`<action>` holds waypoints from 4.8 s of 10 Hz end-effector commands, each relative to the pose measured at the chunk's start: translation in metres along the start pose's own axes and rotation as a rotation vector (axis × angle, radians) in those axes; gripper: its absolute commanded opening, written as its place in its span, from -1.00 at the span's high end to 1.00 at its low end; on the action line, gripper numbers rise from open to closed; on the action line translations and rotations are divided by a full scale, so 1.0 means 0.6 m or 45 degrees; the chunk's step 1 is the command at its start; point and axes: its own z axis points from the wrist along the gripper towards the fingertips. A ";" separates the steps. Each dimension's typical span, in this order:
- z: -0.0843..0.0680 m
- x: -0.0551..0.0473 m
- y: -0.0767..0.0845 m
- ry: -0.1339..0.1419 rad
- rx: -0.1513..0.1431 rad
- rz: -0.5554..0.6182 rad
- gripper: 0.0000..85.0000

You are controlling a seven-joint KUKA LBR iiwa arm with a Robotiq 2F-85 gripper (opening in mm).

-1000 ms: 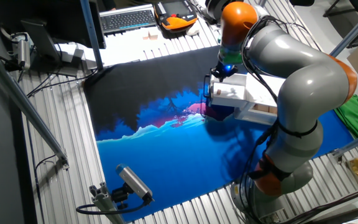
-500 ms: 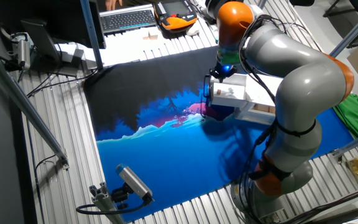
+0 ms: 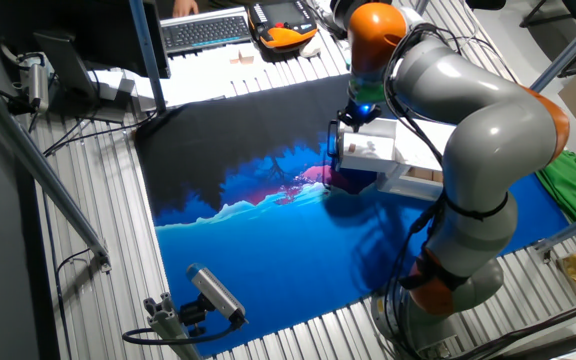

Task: Grasp the handle and close the drawer

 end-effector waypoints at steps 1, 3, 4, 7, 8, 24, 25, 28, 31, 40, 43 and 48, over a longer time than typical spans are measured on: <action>0.000 0.000 0.000 -0.001 -0.001 0.000 1.00; 0.000 0.000 0.000 0.004 -0.013 -0.002 1.00; 0.000 0.000 0.000 0.005 -0.020 -0.004 1.00; 0.000 0.000 0.000 -0.003 -0.014 -0.015 1.00; 0.000 0.000 0.000 -0.003 -0.014 -0.015 1.00; 0.000 0.000 0.000 -0.035 -0.155 -0.134 1.00; 0.000 0.000 0.000 -0.037 -0.153 -0.130 1.00; -0.006 -0.003 0.012 -0.036 -0.132 -0.123 1.00; -0.015 -0.006 0.035 -0.029 -0.121 -0.102 1.00; -0.018 -0.014 0.120 -0.028 -0.043 -0.086 1.00; -0.017 -0.018 0.133 -0.028 -0.042 -0.048 1.00; -0.016 -0.025 0.148 -0.020 -0.050 0.145 1.00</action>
